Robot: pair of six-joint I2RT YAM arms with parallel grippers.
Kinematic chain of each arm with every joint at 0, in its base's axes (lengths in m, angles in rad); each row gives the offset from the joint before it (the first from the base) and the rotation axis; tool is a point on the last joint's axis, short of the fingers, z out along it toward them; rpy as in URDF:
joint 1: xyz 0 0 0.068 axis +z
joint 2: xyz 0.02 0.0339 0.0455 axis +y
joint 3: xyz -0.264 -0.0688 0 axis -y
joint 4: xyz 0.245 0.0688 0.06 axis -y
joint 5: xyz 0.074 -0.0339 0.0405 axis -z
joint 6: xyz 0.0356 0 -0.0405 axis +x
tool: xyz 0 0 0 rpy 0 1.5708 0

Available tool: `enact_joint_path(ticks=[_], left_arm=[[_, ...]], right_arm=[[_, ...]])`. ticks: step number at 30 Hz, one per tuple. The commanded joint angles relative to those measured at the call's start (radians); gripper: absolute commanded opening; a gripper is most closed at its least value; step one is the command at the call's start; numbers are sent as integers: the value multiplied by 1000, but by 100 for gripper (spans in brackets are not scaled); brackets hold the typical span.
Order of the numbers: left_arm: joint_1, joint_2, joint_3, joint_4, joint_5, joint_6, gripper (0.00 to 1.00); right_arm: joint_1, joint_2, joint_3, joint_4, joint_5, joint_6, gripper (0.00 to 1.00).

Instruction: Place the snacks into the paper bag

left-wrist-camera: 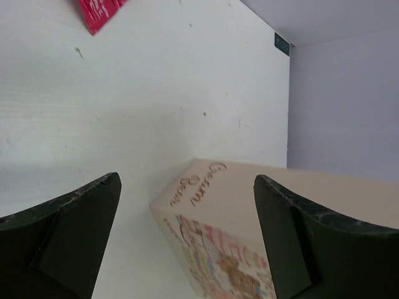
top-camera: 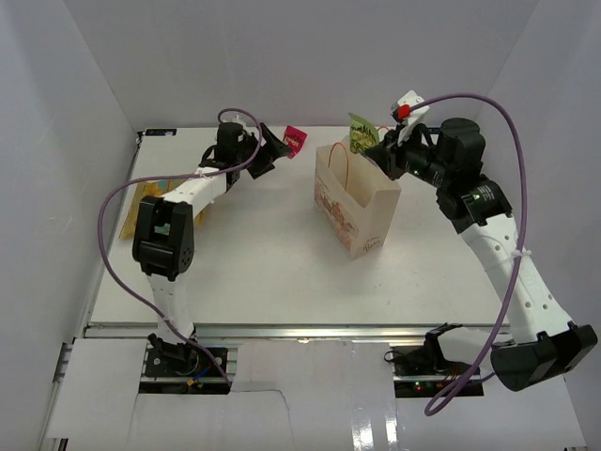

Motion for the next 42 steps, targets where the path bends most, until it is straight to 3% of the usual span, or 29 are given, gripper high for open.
enact_joint_path(ticks=[1, 5, 6, 9, 16, 19, 24, 29, 33, 36, 37, 38, 42], left_arm=[[1, 94, 165, -83, -37, -1, 98], [4, 236, 326, -103, -109, 29, 95], [4, 261, 345, -98, -136, 37, 94], [4, 344, 415, -60, -181, 72, 88], [8, 485, 515, 124, -270, 123, 84], [11, 577, 633, 110, -261, 96, 81], [18, 711, 774, 107, -248, 28, 69], [24, 769, 824, 87, -264, -9, 56], [29, 793, 825, 96, -236, -24, 43], [35, 801, 821, 101, -210, -21, 18], [37, 800, 813, 104, -207, -18, 5], [38, 783, 799, 115, -201, -14, 0], [50, 722, 732, 147, -150, 44, 0]], right_arm=[[-4, 11, -39, 42, 103, -73, 12], [-4, 22, -49, 42, 111, -87, 33], [-4, 22, -45, 40, 105, -90, 45], [-4, 11, -30, 34, 68, -113, 54], [-10, -41, -33, -4, -15, -148, 56], [-16, -48, -23, -15, -9, -147, 56], [-32, -39, 4, -33, 14, -125, 56], [-48, -38, 10, -36, 19, -104, 56], [-56, -38, 9, -35, 19, -102, 56], [-59, -39, 3, -33, 13, -101, 56], [-59, -39, 0, -33, 9, -101, 56], [-59, -42, -3, -33, 6, -102, 56], [-59, -53, -25, -26, -15, -104, 57]])
